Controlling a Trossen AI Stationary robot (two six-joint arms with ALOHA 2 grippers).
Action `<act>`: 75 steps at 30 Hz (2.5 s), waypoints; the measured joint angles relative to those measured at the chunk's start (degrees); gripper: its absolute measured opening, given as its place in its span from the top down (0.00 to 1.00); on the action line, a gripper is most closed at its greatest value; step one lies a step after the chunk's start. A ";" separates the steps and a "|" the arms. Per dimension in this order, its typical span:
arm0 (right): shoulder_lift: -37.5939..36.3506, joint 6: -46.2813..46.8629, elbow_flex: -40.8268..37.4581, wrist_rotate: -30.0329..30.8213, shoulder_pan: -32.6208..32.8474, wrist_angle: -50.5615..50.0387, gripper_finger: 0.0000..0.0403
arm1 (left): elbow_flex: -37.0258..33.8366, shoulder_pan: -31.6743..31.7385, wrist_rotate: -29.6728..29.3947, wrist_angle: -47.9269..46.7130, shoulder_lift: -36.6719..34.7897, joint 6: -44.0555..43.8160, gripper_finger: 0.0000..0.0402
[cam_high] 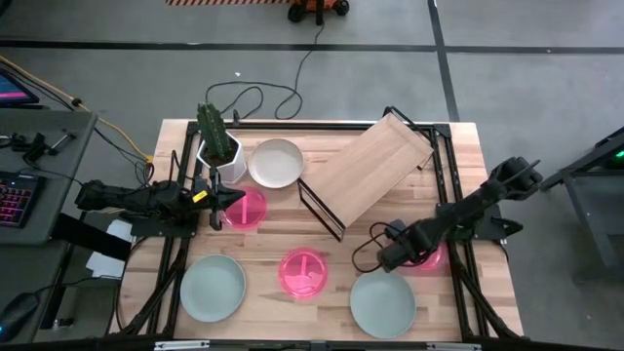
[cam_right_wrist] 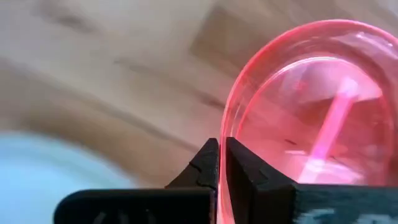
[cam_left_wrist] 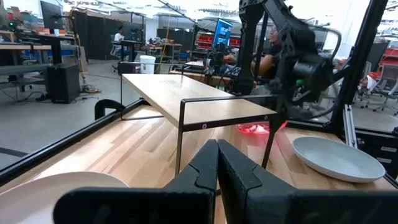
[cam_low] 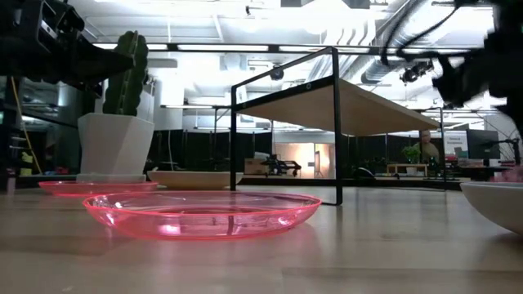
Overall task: Place and stack plates onto a shelf
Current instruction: Put the right pink plate on the shelf
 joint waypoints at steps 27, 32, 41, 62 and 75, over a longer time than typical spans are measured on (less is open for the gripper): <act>-1.35 -23.97 23.51 2.87 -0.26 -9.64 1.00 | 0.01 -0.02 0.00 0.02 0.01 0.00 1.00; -1.33 -15.53 14.87 1.82 -0.26 -16.54 1.00 | 0.02 -0.02 0.02 0.00 0.02 -0.02 1.00; -3.32 2.24 -1.01 -6.81 3.48 -16.62 1.00 | 0.02 -0.01 0.01 0.01 0.02 0.00 1.00; -15.32 41.85 -16.20 5.11 19.67 -2.09 0.62 | 0.01 -0.02 0.02 0.01 0.02 -0.01 1.00; -15.47 43.27 -23.82 9.74 20.09 10.21 0.67 | 0.02 -0.02 0.02 0.00 0.02 -0.01 1.00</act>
